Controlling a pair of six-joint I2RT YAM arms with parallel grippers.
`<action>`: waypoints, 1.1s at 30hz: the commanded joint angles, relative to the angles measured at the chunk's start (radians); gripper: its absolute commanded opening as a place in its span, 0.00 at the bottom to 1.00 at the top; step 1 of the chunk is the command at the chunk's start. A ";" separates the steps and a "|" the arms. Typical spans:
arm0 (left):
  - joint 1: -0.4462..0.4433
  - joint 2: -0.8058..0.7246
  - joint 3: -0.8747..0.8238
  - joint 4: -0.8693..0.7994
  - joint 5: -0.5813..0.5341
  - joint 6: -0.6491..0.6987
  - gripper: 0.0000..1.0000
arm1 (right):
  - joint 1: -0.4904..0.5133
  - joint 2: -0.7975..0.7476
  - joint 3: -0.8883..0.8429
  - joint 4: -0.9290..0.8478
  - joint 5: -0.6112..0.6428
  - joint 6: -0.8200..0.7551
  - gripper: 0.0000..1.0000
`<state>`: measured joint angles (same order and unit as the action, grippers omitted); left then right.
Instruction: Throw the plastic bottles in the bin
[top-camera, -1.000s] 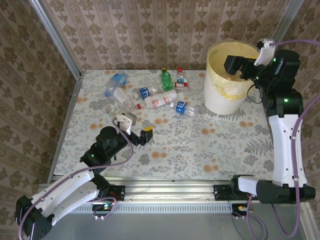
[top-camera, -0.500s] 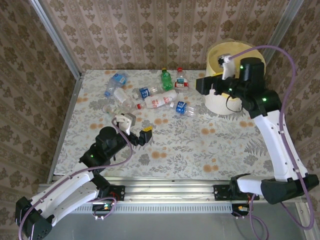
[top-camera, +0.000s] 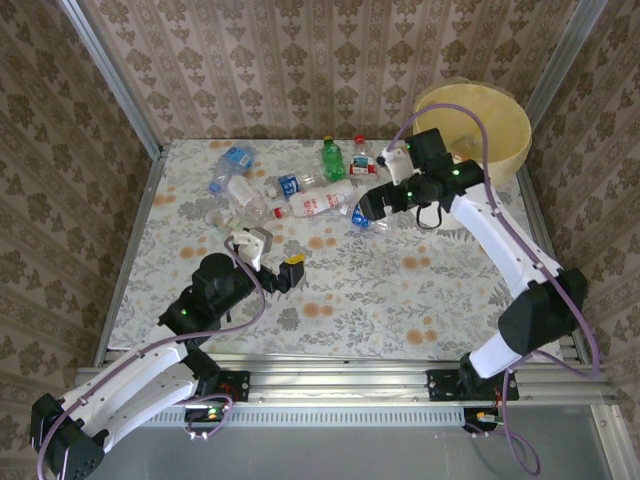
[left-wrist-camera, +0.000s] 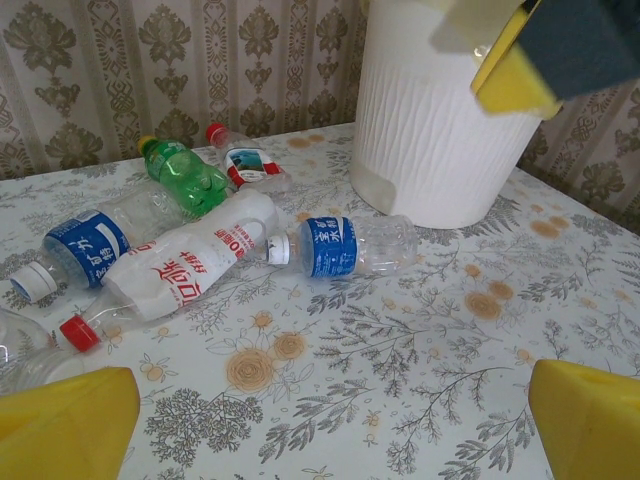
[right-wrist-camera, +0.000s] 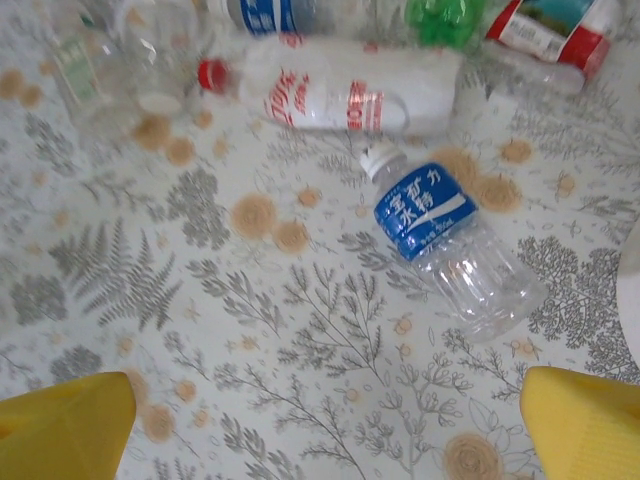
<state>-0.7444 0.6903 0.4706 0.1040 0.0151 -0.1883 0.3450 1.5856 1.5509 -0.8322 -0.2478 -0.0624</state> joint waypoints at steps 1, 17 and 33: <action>0.005 -0.017 0.005 0.006 0.008 -0.016 1.00 | 0.011 0.064 -0.009 -0.044 0.087 -0.073 1.00; 0.005 -0.018 -0.003 0.008 0.008 -0.013 1.00 | -0.001 0.381 0.107 -0.054 0.250 -0.238 0.99; 0.008 -0.045 -0.013 -0.012 0.002 -0.013 1.00 | -0.009 0.538 0.203 -0.057 0.247 -0.295 0.98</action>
<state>-0.7444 0.6647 0.4690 0.0967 0.0147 -0.1883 0.3439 2.0872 1.7302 -0.8646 0.0013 -0.3393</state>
